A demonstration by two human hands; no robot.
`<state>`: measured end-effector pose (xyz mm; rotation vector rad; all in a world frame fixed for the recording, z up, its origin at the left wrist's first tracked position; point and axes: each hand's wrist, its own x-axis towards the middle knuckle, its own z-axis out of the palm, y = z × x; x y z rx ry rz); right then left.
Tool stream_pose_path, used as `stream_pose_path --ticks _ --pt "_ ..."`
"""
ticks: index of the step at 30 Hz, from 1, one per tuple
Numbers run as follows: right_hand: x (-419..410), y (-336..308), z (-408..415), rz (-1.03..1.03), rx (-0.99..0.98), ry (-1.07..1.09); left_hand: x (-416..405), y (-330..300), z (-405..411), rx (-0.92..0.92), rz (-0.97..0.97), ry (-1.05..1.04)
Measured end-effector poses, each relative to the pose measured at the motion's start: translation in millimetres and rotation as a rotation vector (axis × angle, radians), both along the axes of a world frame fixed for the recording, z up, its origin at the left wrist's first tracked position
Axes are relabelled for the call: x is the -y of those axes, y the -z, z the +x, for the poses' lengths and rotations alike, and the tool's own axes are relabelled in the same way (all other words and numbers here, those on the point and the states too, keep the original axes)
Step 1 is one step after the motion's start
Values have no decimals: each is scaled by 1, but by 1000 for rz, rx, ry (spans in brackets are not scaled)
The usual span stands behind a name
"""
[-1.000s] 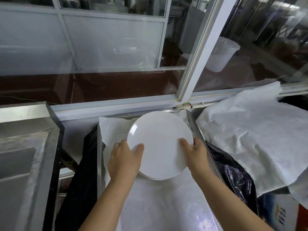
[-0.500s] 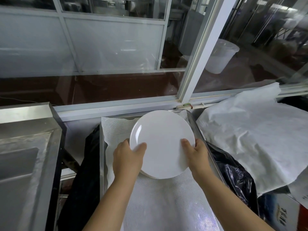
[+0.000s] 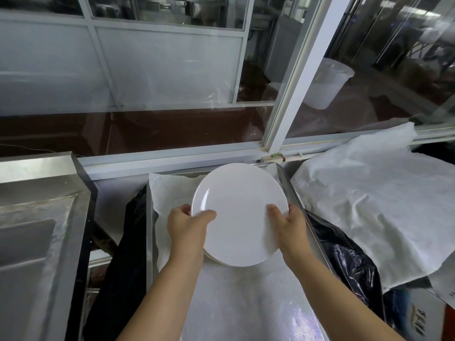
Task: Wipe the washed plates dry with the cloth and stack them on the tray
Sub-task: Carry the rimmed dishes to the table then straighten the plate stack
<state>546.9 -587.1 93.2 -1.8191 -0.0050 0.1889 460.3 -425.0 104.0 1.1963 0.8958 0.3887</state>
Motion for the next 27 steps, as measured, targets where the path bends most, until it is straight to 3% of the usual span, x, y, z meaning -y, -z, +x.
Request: stream_pose_path --ticks 16,21,27 --pt "2 -6 -5 89 -29 -47 0 -14 -3 27 14 -38" --pt "22 -19 -17 121 -37 -102 9 -25 -8 39 -9 50" --pt "71 -27 -39 53 -109 -11 47 -31 -18 6 -80 176"
